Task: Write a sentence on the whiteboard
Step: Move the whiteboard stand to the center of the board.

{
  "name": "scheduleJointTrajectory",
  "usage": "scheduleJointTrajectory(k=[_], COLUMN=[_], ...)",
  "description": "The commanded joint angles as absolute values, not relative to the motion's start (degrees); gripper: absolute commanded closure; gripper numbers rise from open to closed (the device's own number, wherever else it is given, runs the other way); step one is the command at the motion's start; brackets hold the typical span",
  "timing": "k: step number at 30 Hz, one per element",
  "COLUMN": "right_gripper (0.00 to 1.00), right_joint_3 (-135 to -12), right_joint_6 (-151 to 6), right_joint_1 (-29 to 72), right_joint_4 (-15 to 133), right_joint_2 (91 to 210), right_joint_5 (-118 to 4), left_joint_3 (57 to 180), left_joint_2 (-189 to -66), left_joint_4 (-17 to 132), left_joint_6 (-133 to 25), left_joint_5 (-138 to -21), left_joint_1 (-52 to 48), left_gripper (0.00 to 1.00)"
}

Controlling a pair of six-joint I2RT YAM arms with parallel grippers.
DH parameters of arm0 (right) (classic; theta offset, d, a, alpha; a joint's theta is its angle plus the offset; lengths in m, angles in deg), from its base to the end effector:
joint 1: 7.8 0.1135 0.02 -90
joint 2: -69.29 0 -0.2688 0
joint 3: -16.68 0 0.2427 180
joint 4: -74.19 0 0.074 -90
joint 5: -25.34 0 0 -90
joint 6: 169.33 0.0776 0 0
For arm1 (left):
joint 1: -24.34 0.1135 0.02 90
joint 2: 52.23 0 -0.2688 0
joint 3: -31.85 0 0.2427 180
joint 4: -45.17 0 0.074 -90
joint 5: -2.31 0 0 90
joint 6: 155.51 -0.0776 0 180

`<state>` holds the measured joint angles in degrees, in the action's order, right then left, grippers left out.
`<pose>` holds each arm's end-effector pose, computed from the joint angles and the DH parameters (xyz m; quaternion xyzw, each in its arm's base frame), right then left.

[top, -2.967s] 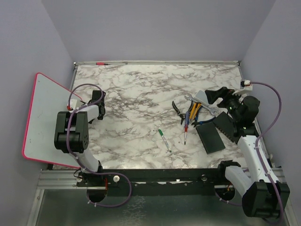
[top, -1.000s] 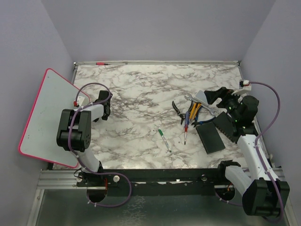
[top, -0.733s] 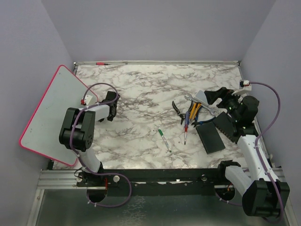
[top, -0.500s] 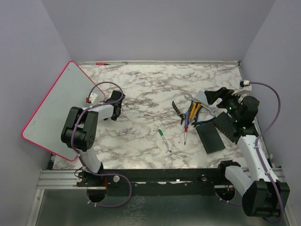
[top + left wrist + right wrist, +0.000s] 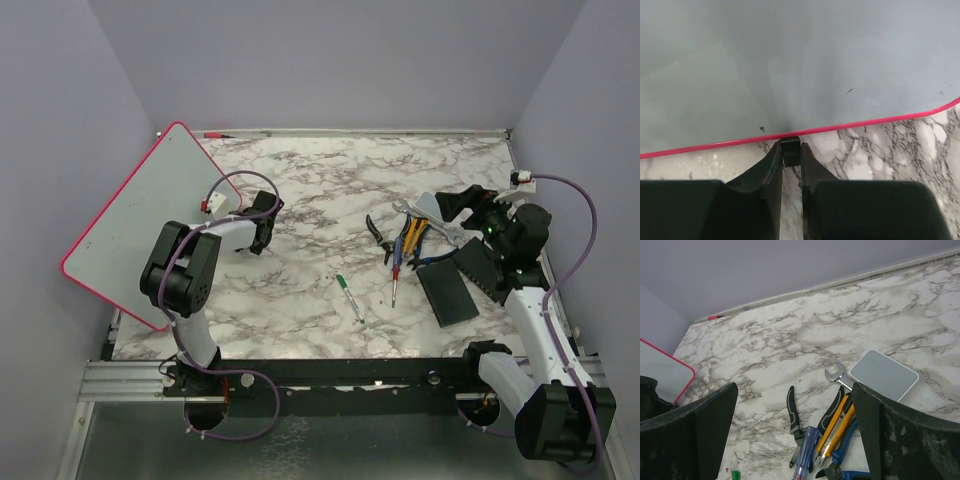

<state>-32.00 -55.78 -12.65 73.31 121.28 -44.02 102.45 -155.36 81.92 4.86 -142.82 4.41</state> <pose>0.2444 0.0067 0.3006 0.0585 0.7285 0.2383 0.6396 0.3296 -0.0518 0.1341 -0.4469 0.7535 0.2080 0.4352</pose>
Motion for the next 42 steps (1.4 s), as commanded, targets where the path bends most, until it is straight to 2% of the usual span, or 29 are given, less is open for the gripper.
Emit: scheduleJointTrajectory(k=[1, 42], right_gripper=[0.0, 0.0], right_joint_3=[-31.86, -31.99], right_joint_6=[-56.37, -56.5], right_joint_1=[-12.81, -12.81], right_joint_4=[72.33, 71.65], right_joint_2=[120.45, 120.03], right_joint_5=[-44.89, -45.02], left_joint_3=[105.99, 131.73], left_joint_2=[-156.46, -176.13], left_joint_4=[79.48, 84.97], left_joint_6=[5.9, 7.75], left_joint_5=[-145.14, -145.34], left_joint_1=[1.62, -18.04], left_gripper=[1.0, 1.0])
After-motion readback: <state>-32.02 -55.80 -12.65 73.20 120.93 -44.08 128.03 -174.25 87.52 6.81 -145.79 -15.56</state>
